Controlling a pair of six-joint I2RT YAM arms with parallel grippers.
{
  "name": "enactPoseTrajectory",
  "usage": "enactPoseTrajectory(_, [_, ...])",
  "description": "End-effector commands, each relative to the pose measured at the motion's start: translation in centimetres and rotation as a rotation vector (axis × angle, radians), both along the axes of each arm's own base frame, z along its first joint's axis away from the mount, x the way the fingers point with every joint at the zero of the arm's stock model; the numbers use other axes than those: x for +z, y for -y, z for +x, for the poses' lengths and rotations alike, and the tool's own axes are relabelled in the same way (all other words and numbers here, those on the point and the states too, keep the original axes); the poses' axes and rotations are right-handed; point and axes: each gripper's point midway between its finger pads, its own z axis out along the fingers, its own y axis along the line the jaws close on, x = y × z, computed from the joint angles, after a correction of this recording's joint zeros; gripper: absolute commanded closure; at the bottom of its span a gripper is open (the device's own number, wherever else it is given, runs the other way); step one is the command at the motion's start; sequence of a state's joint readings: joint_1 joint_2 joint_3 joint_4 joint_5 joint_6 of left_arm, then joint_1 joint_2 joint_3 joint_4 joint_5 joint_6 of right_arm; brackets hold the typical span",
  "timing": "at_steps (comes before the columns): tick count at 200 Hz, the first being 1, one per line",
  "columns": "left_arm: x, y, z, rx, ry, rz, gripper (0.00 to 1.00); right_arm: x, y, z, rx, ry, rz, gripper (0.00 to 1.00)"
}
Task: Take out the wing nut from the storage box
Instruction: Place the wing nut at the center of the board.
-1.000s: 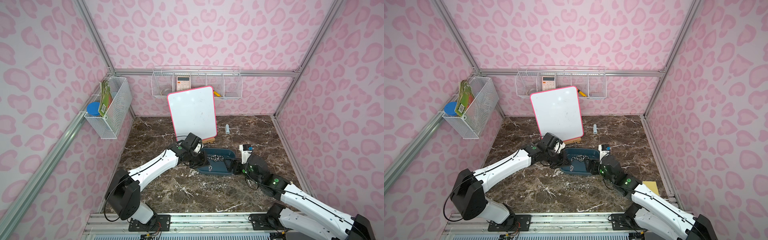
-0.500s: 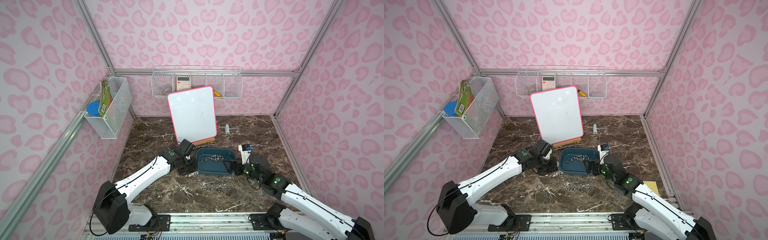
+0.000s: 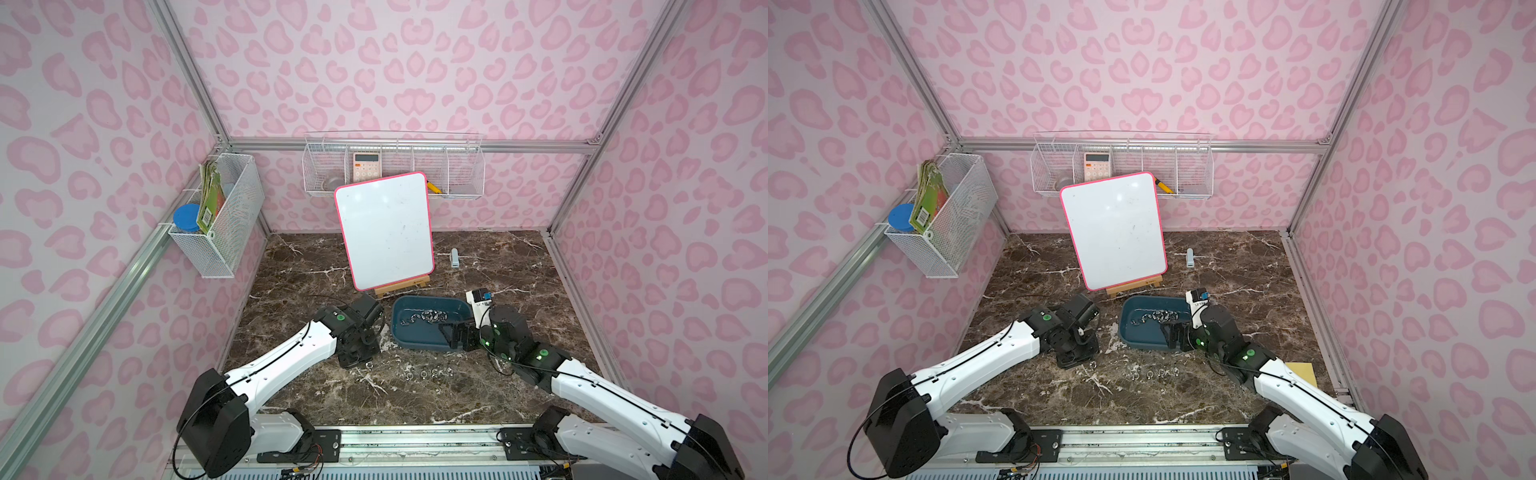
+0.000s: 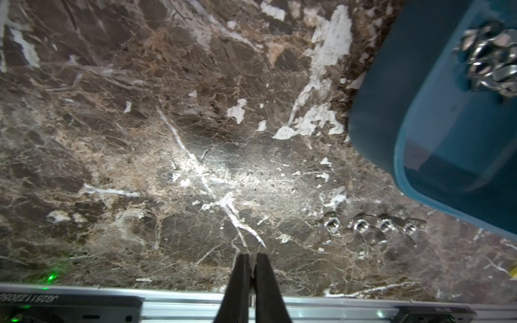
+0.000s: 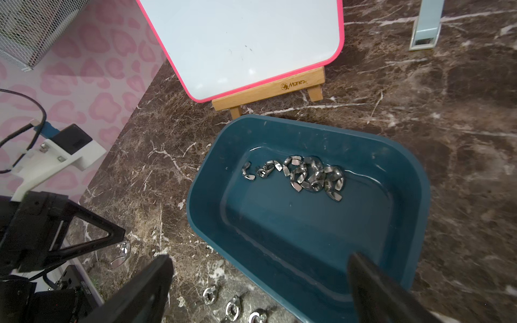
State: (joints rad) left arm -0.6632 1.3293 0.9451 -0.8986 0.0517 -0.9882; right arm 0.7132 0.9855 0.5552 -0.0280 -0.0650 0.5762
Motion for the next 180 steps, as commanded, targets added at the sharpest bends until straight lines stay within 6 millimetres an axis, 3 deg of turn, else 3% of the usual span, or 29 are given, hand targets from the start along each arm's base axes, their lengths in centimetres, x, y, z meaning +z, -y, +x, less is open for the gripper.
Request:
enactPoseTrajectory(1, [-1.1, -0.4, -0.6, -0.011, -0.042, 0.053, 1.0, 0.8, -0.7, 0.4, 0.012, 0.019, 0.024, 0.01])
enactPoseTrajectory(49, [-3.1, 3.7, 0.5, -0.106, -0.07, 0.054, 1.0, 0.2, -0.8, 0.7, 0.013, 0.006, -0.006, 0.01])
enactPoseTrajectory(92, [-5.3, 6.9, 0.3, -0.198, -0.118, 0.092, 1.0, 0.3, -0.2, 1.0, -0.003, 0.011, -0.032, 0.01])
enactPoseTrajectory(127, [-6.4, 7.9, 0.2, -0.22, -0.144, 0.082, 1.0, 0.0, 0.5, 1.1, -0.018, 0.003, -0.038, 0.01])
enactPoseTrajectory(180, [-6.5, 8.5, 0.0, -0.246, -0.153, 0.079, 1.0, 0.0, 0.7, 1.1, -0.024, -0.004, -0.035, 0.01])
